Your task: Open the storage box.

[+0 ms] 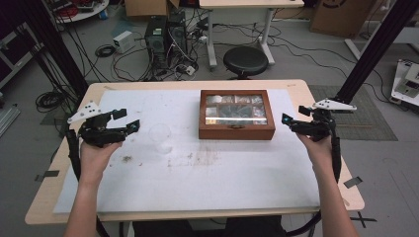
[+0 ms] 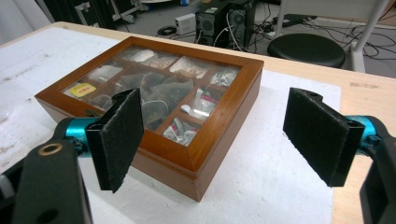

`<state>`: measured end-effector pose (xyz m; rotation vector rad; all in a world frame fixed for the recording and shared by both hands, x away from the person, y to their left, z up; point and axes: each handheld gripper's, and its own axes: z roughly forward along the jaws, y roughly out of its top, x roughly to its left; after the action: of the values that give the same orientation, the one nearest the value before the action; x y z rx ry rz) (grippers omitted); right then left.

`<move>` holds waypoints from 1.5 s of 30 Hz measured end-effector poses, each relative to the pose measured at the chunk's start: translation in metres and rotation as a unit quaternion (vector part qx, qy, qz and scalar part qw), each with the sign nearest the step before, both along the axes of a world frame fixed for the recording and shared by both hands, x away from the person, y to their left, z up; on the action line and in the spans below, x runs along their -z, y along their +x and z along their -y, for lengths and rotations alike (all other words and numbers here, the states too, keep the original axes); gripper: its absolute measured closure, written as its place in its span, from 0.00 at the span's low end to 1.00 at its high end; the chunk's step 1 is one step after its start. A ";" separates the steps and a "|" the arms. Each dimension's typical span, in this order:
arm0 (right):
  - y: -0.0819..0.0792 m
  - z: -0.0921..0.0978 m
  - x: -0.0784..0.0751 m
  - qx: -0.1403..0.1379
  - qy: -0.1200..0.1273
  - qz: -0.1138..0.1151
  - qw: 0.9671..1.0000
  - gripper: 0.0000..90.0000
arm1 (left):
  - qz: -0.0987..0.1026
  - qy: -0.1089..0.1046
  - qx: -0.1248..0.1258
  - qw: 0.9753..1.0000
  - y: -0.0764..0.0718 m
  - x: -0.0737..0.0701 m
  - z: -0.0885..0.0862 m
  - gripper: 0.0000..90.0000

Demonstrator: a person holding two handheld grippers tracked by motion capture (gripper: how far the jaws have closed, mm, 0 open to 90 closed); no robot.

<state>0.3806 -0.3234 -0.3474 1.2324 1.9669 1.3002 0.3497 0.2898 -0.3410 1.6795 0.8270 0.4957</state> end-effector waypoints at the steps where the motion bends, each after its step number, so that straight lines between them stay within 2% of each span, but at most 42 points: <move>1: 0.000 0.000 0.000 0.000 0.000 0.002 1.000 0.23 | 0.000 0.000 0.000 1.000 0.000 0.000 0.000 0.28; 9: -0.001 -0.001 0.000 -0.002 -0.002 0.003 1.000 0.23 | -0.002 -0.003 0.005 1.000 0.000 0.000 -0.001 0.28; 29: 0.002 -0.002 0.006 -0.012 -0.011 0.002 1.000 0.23 | -0.003 0.004 0.009 1.000 -0.002 0.001 0.000 0.28; 37: 0.006 -0.005 0.012 -0.018 -0.019 -0.011 1.000 0.23 | -0.006 0.002 0.007 1.000 -0.001 0.004 -0.002 0.28; 45: 0.013 -0.011 0.030 -0.029 -0.041 -0.033 0.998 0.23 | -0.008 0.002 0.005 1.000 -0.002 0.004 -0.004 0.28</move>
<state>0.3940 -0.3124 -0.3778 1.2020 2.0959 1.2077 0.3480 0.2937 -0.3454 1.6930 0.8286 0.4789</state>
